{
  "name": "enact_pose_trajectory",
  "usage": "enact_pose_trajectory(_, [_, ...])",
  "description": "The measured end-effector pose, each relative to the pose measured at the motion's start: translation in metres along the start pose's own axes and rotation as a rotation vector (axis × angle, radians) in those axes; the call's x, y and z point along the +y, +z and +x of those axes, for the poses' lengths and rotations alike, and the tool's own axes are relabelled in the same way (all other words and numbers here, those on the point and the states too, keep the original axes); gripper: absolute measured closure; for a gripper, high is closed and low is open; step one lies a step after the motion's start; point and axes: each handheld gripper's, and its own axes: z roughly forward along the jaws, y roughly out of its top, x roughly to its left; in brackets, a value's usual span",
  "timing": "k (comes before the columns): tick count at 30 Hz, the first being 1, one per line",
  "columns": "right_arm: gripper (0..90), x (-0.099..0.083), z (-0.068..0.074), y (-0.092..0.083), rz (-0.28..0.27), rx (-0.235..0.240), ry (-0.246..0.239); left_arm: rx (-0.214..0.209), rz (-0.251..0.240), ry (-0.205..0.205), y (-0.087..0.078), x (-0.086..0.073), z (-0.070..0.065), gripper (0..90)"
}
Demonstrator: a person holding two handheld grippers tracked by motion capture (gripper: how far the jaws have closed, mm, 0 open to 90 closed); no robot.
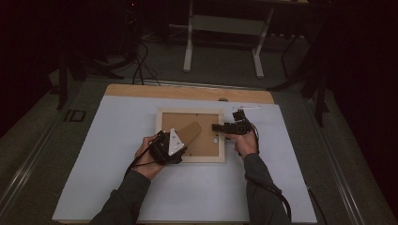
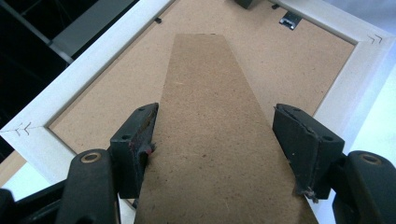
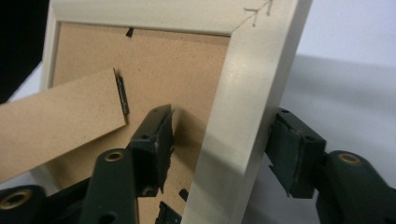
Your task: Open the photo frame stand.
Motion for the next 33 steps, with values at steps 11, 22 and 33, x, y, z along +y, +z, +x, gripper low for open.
enact_pose_trajectory(11, [56.6, -0.009, -0.014, -0.013, -0.064, 0.103, 0.116, -0.006, 0.019, 0.02, 0.002, -0.005, 0.0, 34.8])
enact_pose_trajectory(22, [58.7, -0.012, -0.013, -0.018, -0.098, 0.112, 0.12, -0.054, 0.005, -0.067, 0.004, -0.01, 0.007, 34.4])
enact_pose_trajectory(33, [61.1, -0.014, -0.013, -0.024, -0.119, 0.139, 0.111, -0.124, 0.036, -0.144, 0.012, -0.015, 0.011, 34.7])
